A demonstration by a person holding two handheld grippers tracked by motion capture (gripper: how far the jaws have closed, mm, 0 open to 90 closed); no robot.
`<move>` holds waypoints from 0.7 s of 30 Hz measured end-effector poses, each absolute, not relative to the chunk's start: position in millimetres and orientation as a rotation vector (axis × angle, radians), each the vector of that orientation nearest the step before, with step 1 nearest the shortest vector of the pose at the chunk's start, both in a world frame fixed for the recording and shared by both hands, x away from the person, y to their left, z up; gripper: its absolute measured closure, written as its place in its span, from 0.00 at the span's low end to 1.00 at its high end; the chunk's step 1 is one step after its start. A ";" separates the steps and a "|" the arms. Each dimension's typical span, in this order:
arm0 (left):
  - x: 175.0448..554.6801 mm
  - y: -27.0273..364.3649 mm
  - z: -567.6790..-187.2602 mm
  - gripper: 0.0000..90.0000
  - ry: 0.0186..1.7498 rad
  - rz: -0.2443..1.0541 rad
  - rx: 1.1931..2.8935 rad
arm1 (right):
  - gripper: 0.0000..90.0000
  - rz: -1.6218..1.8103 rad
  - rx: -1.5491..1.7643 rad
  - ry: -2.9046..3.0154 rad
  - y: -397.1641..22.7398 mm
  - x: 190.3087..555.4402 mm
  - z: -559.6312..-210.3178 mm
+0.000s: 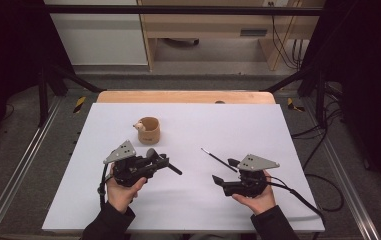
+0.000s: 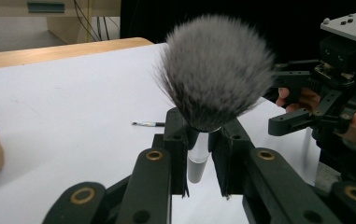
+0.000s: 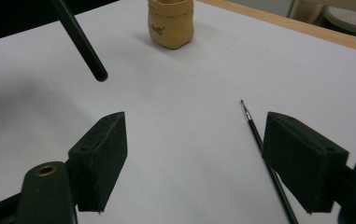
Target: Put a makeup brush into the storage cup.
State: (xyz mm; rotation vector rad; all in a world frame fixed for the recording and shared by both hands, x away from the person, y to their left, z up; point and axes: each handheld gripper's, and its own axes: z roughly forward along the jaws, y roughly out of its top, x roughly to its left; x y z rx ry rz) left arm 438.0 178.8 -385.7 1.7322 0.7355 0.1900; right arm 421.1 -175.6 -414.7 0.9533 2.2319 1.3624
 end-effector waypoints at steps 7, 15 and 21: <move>439.3 188.9 -380.3 0.85 0.761 0.231 1.732 | 0.19 1.351 1.006 2.190 -189.0 423.6 -414.6; 441.8 198.6 -376.5 0.85 0.794 0.269 1.735 | 0.12 1.332 1.075 2.135 -201.1 426.4 -415.1; 445.1 204.6 -374.9 0.85 0.826 0.283 1.738 | 0.11 1.341 1.116 2.081 -213.3 426.5 -413.0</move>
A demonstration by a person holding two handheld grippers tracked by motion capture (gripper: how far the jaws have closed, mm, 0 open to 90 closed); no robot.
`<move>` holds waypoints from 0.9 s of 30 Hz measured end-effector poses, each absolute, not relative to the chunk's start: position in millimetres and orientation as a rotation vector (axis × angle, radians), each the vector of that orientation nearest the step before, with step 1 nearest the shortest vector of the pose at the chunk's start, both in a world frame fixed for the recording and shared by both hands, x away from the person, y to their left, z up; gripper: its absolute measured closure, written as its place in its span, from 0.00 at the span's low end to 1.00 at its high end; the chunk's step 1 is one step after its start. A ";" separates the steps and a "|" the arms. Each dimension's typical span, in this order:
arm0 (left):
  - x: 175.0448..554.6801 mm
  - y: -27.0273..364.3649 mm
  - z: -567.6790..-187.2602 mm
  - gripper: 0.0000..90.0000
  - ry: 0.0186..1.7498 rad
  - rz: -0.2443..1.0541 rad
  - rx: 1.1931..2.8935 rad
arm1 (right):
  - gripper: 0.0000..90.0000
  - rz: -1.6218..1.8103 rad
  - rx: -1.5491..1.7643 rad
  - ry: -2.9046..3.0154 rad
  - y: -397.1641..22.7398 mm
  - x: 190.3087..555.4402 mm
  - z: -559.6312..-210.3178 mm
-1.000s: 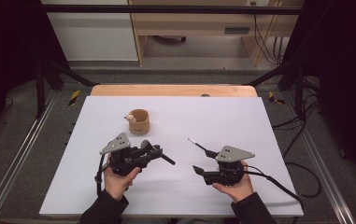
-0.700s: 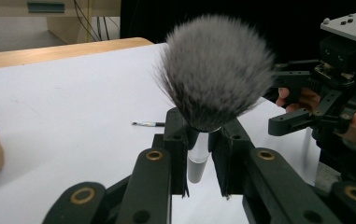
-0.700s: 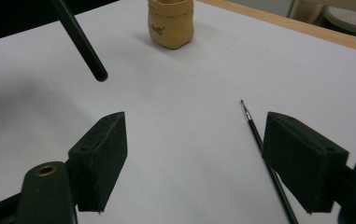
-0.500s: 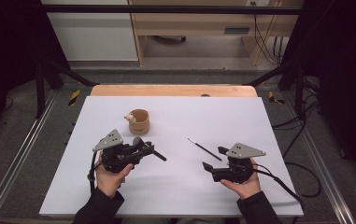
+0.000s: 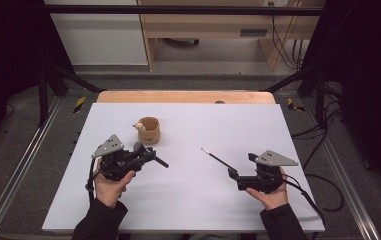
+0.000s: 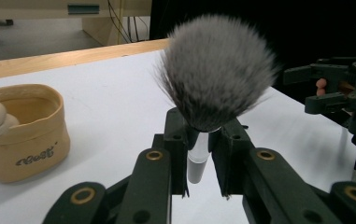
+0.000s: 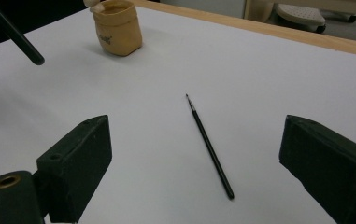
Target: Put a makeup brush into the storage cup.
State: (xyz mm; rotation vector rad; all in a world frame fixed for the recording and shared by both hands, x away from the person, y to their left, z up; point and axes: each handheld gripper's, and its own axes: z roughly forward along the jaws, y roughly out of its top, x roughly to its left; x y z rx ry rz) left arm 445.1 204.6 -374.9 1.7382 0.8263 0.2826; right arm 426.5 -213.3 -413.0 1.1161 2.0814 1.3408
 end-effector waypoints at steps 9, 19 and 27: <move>448.7 212.7 -369.1 0.85 0.849 0.303 1.728 | 0.09 1.369 1.150 2.027 -229.2 422.4 -413.1; 457.1 217.7 -356.4 0.85 0.862 0.354 1.747 | 0.08 1.352 1.179 1.997 -238.4 421.1 -416.3; 469.6 217.7 -344.6 0.85 0.876 0.387 1.767 | 0.07 1.351 1.179 1.987 -240.2 420.5 -416.3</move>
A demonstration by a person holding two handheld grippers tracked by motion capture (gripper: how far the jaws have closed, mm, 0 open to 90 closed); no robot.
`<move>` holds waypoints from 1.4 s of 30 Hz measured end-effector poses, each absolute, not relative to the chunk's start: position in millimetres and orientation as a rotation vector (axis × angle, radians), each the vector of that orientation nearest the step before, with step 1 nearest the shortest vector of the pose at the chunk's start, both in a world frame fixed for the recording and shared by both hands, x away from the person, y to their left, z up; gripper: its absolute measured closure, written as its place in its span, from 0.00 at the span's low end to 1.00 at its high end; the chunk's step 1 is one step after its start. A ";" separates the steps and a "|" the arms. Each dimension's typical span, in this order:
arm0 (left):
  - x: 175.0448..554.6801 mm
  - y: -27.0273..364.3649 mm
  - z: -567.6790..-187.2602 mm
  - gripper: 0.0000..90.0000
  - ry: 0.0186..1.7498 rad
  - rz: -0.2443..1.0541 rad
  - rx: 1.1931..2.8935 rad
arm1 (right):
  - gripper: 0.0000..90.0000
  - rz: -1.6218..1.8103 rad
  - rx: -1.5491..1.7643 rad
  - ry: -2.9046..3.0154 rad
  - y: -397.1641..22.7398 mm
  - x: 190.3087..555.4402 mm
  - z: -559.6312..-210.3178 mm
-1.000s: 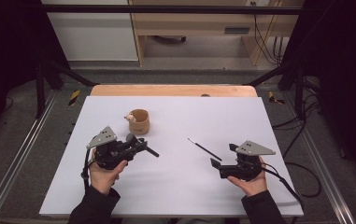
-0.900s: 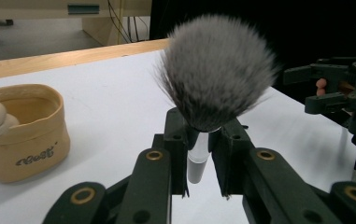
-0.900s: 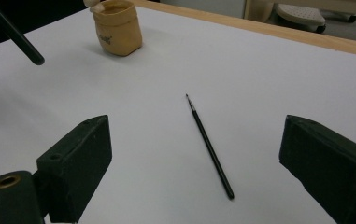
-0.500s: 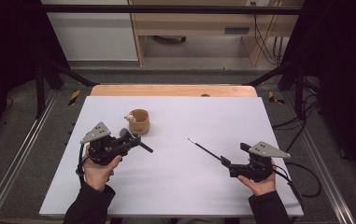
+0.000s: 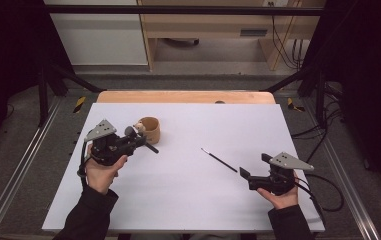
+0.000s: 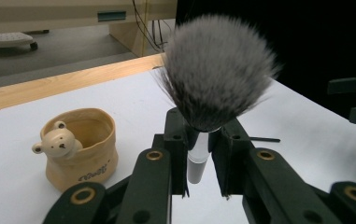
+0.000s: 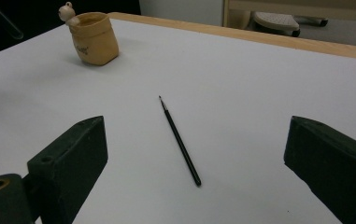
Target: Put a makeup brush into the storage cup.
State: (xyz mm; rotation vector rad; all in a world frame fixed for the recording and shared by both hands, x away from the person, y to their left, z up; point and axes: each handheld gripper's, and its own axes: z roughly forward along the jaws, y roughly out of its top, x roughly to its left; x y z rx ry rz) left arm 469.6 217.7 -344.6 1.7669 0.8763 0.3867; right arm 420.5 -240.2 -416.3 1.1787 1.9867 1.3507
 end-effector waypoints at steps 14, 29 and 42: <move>487.6 215.4 -335.0 0.85 0.896 0.427 1.780 | 0.07 1.345 1.174 1.987 -241.2 420.2 -415.9; 510.3 210.4 -326.5 0.85 0.915 0.449 1.780 | 0.06 1.351 1.164 1.978 -242.6 419.3 -415.0; 532.7 211.0 -326.8 0.85 0.966 0.477 1.795 | 0.06 1.348 1.167 1.976 -243.4 419.6 -414.5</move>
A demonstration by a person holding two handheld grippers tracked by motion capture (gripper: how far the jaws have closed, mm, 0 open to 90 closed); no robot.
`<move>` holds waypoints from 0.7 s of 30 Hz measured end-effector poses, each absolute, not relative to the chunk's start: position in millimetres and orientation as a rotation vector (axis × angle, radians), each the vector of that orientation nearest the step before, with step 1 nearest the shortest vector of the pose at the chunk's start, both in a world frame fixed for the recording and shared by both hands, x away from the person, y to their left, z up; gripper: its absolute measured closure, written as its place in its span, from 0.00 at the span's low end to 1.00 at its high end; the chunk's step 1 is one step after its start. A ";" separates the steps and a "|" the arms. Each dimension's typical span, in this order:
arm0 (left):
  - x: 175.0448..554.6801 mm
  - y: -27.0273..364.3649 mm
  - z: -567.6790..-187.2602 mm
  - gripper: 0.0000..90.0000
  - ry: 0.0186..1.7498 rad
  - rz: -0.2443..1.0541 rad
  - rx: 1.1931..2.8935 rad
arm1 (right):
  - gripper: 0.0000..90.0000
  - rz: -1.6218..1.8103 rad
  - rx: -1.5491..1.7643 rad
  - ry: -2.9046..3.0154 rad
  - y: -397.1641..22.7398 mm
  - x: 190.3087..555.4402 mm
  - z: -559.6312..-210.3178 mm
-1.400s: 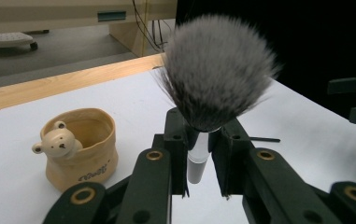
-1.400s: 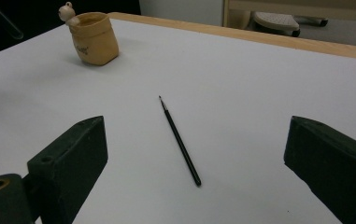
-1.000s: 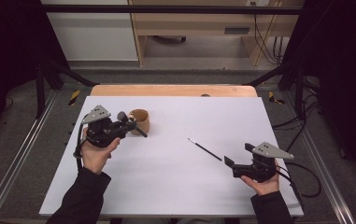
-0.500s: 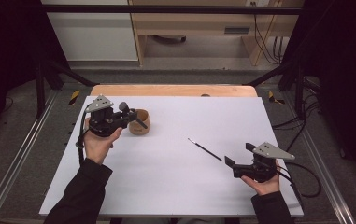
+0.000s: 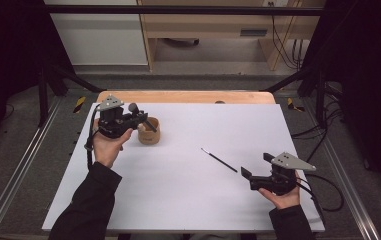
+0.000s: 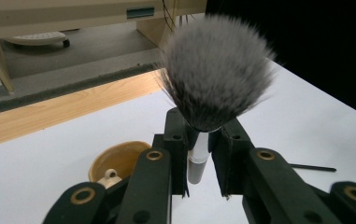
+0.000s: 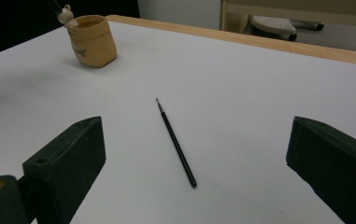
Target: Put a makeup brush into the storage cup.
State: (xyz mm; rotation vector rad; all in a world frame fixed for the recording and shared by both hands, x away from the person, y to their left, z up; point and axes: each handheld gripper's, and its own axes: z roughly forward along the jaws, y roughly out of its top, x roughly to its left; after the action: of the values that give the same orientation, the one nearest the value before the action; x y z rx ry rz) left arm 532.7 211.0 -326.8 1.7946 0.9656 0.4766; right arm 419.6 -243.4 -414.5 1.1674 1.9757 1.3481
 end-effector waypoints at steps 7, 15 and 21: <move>543.7 212.6 -325.9 0.85 0.996 0.497 1.794 | 0.05 1.339 1.169 1.974 -243.5 419.6 -414.5; 555.2 213.1 -326.3 0.85 1.031 0.535 1.807 | 0.05 1.342 1.167 1.975 -243.8 419.9 -414.5; 563.4 214.6 -331.0 0.85 1.055 0.554 1.805 | 0.05 1.346 1.172 1.976 -243.8 419.9 -414.3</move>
State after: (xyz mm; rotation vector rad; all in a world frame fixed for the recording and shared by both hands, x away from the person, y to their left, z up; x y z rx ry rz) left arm 563.4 214.6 -331.0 1.8046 1.0547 0.5540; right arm 419.9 -243.8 -414.3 1.1725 1.9759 1.3455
